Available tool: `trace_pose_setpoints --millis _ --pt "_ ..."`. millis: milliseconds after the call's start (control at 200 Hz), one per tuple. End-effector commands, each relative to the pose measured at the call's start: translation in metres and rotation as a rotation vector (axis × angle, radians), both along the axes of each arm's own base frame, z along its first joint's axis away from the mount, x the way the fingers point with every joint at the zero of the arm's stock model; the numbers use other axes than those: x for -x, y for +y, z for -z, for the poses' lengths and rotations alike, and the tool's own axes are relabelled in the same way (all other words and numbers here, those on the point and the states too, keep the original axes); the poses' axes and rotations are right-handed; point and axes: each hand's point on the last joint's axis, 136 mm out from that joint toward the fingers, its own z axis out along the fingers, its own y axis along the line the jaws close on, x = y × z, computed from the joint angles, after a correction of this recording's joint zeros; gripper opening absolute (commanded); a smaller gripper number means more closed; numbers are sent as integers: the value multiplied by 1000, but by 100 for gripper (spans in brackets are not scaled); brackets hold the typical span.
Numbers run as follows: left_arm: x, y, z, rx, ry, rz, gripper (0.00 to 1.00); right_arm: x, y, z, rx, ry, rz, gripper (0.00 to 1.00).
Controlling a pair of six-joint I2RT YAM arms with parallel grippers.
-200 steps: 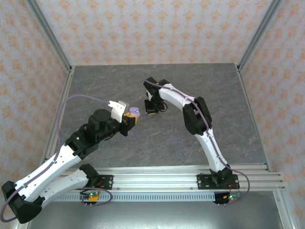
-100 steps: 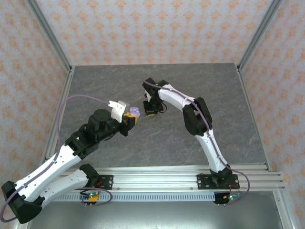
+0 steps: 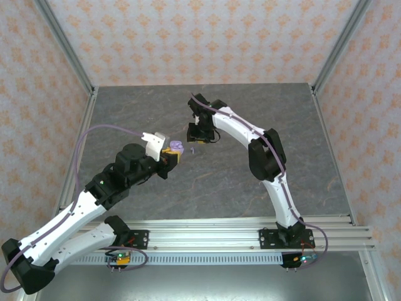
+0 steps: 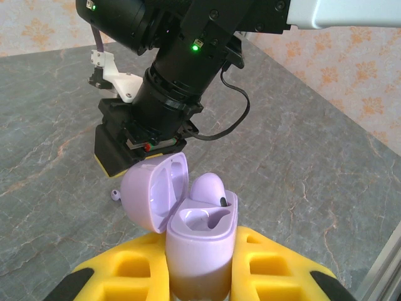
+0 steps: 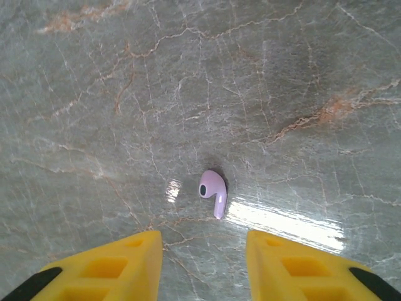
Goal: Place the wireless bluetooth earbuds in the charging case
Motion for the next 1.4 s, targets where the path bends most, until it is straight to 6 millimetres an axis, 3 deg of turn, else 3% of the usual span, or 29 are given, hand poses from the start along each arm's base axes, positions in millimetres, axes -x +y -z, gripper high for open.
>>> trace_pose_setpoints --millis 0,245,1396 --pt "-2 4 -6 6 -32 -24 17 -6 6 -2 32 -27 82 41" --pt "-2 5 -6 -1 -36 -25 16 -6 5 14 125 -14 106 41" --pt "0 8 -7 2 -42 -29 16 4 11 65 234 66 70 34"
